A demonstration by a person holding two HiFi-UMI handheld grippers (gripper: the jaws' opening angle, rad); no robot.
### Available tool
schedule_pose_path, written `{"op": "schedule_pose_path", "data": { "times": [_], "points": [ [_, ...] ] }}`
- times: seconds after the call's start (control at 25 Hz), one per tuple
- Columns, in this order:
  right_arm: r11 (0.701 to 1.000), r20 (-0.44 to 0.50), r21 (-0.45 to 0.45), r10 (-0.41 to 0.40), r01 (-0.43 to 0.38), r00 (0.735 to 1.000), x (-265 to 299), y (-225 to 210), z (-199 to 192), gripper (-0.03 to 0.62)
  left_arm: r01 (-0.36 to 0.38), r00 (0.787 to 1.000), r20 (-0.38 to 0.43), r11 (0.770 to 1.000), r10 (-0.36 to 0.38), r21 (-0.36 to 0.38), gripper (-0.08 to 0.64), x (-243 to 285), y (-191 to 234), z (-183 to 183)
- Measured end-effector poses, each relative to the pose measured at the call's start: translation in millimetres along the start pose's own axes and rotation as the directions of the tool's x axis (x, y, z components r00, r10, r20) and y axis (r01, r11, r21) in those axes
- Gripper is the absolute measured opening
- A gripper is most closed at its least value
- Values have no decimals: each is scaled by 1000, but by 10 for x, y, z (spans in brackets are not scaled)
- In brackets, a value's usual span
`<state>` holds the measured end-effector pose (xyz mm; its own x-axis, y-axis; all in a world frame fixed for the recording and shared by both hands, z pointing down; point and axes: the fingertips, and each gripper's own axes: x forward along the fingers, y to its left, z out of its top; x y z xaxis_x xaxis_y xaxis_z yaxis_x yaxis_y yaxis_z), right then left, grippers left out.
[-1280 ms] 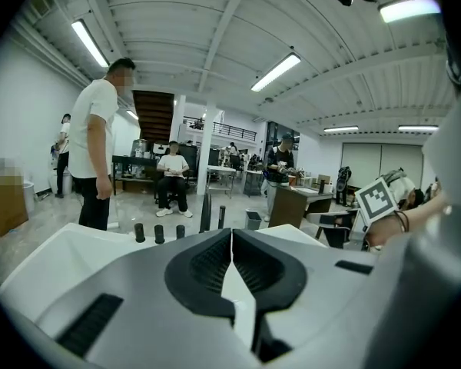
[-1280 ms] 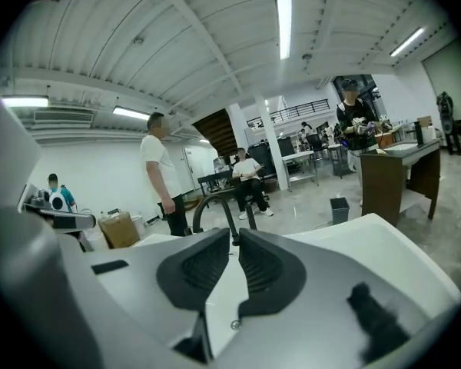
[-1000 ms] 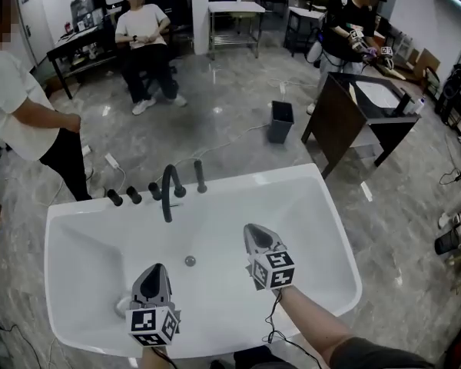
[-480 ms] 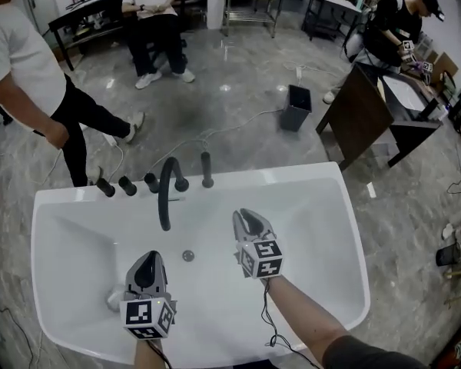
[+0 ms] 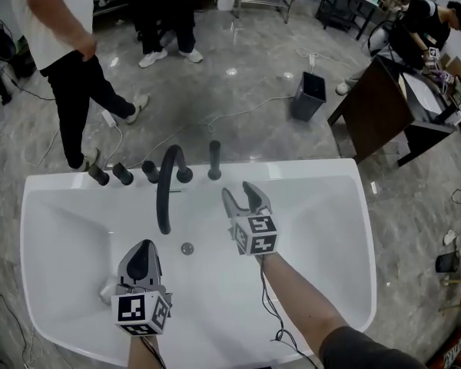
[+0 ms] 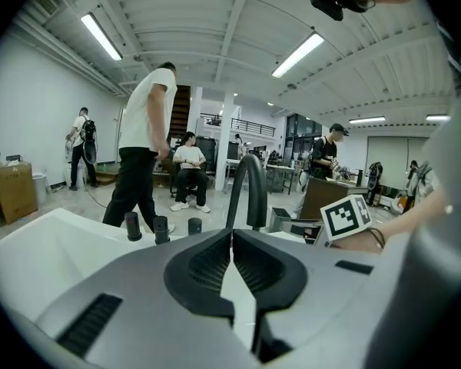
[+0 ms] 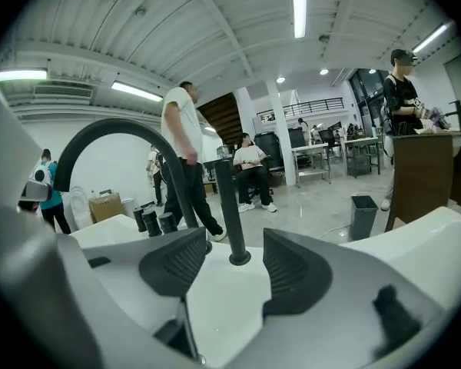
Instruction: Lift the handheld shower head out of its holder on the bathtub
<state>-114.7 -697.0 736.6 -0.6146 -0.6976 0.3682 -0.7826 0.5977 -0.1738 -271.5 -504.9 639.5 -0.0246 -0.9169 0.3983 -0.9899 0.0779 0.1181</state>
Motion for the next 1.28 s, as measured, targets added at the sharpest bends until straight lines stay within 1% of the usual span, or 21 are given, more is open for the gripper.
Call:
{"op": "schedule_pose_path", "data": {
  "times": [0.12, 0.32, 0.56, 0.76, 0.88, 1.0, 1.16, 1.28],
  "points": [
    [1000, 4, -19, 0, 0, 1000, 239, 13, -21, 218, -5, 1000, -1, 1000, 5, -11, 17, 77, 62, -79],
    [999, -2, -20, -39, 39, 999, 654, -37, -115, 216, -3, 1000, 2, 1000, 3, -17, 17, 211, 139, -195],
    [995, -6, -93, -22, 21, 1000, 927, 38, -128, 216, 10, 1000, 5, 1000, -10, -18, 17, 319, 197, -281],
    [991, -10, -127, -42, 40, 999, 1125, 2, -124, 215, 11, 1000, 0, 1000, -11, -21, 17, 383, 269, -370],
    [989, 0, -143, -43, 43, 999, 1180, -8, -94, 205, 10, 1000, -2, 1000, -10, -25, 17, 384, 284, -413],
    [986, -14, -159, -51, 48, 999, 1191, 22, -71, 143, 8, 1000, -6, 999, -8, -32, 17, 366, 309, -432],
    [985, -47, -166, -53, 44, 998, 1128, 57, -110, 140, 8, 1000, -11, 999, -8, -32, 17, 303, 296, -441],
    [988, -41, -148, -51, 45, 998, 990, 64, -76, 138, 8, 1000, -9, 1000, -8, -20, 17, 217, 266, -390]
  ]
}}
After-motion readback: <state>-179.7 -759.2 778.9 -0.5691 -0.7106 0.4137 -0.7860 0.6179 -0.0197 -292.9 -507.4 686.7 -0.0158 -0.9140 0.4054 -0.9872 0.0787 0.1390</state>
